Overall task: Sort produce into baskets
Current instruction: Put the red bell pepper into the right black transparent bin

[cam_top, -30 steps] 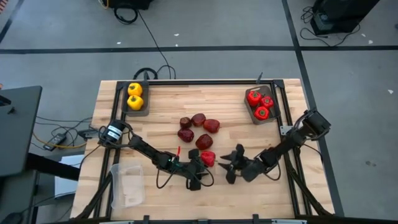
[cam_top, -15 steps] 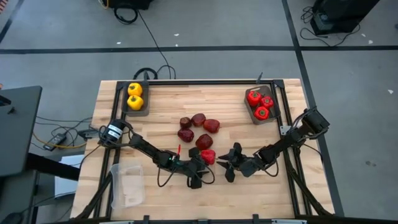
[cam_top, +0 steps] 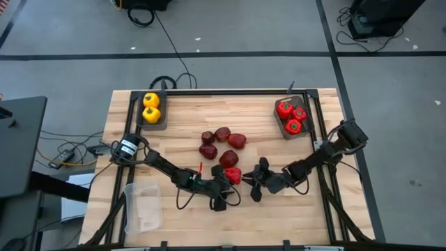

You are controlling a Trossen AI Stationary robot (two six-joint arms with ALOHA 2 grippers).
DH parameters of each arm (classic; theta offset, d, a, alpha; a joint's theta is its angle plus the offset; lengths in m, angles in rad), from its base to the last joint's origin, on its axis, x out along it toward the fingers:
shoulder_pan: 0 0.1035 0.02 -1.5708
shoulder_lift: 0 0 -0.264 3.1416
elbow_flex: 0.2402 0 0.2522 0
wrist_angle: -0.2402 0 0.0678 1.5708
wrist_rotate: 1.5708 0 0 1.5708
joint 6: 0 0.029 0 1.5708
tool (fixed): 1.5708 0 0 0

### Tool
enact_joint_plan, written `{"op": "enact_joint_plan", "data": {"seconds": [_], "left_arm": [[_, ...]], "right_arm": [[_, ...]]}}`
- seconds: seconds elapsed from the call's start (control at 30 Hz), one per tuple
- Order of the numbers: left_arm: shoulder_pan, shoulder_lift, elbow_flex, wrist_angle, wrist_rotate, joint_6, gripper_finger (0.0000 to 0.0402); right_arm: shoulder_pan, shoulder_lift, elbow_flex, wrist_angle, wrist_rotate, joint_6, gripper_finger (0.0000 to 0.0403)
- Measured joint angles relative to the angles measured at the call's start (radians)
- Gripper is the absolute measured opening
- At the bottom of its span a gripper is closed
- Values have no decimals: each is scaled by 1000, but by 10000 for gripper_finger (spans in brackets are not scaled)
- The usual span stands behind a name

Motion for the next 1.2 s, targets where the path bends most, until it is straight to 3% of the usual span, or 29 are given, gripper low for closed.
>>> {"op": "enact_joint_plan", "data": {"seconds": [0.23, 0.47, 0.7, 0.83, 0.93, 1.2], "left_arm": [[0, 0, 0, 0, 0, -1, 156], [0, -1, 0, 1, 0, -1, 156], [0, -1, 0, 3, 0, -1, 156], [-5, -21, 0, -34, 0, -1, 156], [-8, -49, 0, -105, 0, -1, 156], [-4, -62, 0, -102, -9, 3, 156]], "right_arm": [[-20, 0, 0, 0, -30, -28, 82], [-20, 0, 0, 1, -75, -45, 13], [-20, -7, 0, -5, -78, -48, 7], [-25, -97, 0, -71, -149, -53, 5], [-33, -226, 13, -277, -188, -20, 5], [-97, -519, 268, -1213, -203, 68, 4]]}}
